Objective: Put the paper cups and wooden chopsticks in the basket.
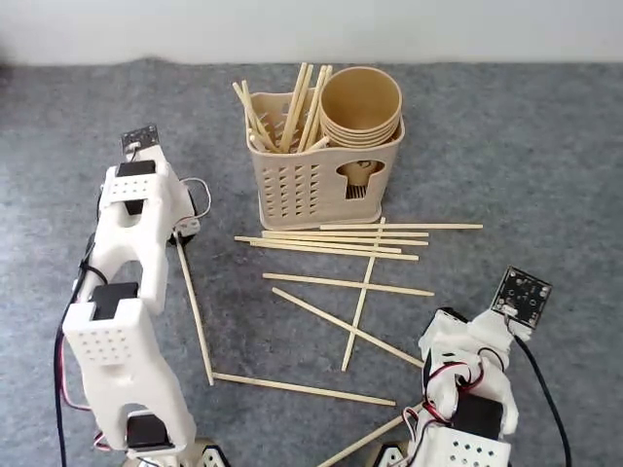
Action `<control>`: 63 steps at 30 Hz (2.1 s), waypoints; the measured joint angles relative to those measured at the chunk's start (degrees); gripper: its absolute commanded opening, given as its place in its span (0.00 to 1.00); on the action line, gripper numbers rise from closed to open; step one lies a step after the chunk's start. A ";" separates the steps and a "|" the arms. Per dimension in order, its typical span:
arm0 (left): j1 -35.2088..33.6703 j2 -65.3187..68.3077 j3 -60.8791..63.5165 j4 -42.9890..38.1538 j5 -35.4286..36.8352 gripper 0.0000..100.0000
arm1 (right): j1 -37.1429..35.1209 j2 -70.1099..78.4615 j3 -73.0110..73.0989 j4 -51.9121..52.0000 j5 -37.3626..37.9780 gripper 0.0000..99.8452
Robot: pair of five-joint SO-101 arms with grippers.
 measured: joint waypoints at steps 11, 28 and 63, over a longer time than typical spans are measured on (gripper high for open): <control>6.42 -25.93 0.00 5.71 2.55 0.01 | 0.00 0.00 0.00 0.00 0.00 0.01; 13.45 -53.36 0.00 -19.60 8.88 0.01 | 0.00 0.00 0.00 0.00 0.00 0.01; 13.89 -38.68 0.00 -56.88 10.90 0.01 | 0.00 0.00 0.00 0.00 0.00 0.01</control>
